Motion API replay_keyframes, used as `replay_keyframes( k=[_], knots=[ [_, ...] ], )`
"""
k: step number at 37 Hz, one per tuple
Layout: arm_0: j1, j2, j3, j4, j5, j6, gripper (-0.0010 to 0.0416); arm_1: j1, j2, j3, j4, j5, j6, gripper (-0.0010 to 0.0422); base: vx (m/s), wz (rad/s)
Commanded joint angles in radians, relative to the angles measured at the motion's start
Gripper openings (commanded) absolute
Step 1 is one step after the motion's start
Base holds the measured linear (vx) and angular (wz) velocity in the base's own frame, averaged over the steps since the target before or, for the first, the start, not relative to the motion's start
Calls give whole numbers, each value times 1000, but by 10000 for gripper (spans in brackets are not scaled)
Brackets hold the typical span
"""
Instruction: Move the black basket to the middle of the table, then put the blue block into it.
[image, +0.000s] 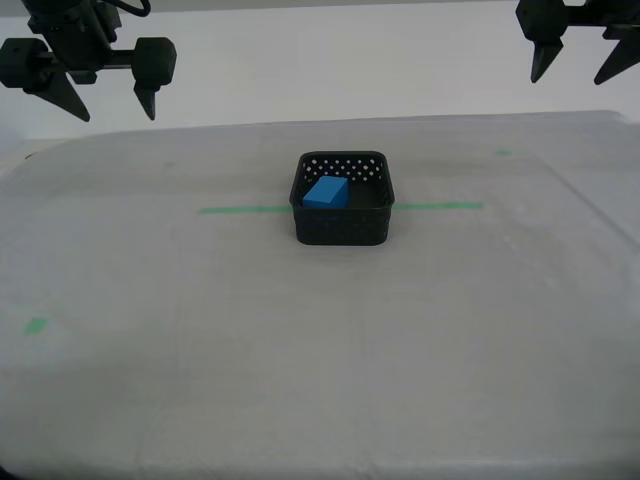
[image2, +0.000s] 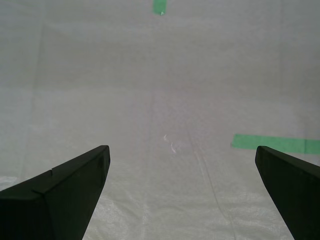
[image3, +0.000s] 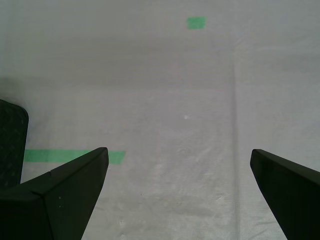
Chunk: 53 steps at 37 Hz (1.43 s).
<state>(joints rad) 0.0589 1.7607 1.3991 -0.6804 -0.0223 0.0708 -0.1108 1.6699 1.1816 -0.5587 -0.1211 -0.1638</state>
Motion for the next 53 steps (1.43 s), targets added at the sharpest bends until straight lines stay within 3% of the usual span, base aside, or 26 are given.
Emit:
replay_keyframes(
  k=[1, 53],
  knots=[
    [1, 0, 0, 1, 0, -1, 399, 0, -1, 0, 0, -2, 1, 400, 0, 0],
    [1, 0, 0, 0, 0, -1, 398, 0, -1, 0, 1, -2, 1, 400, 0, 0]
  ],
)
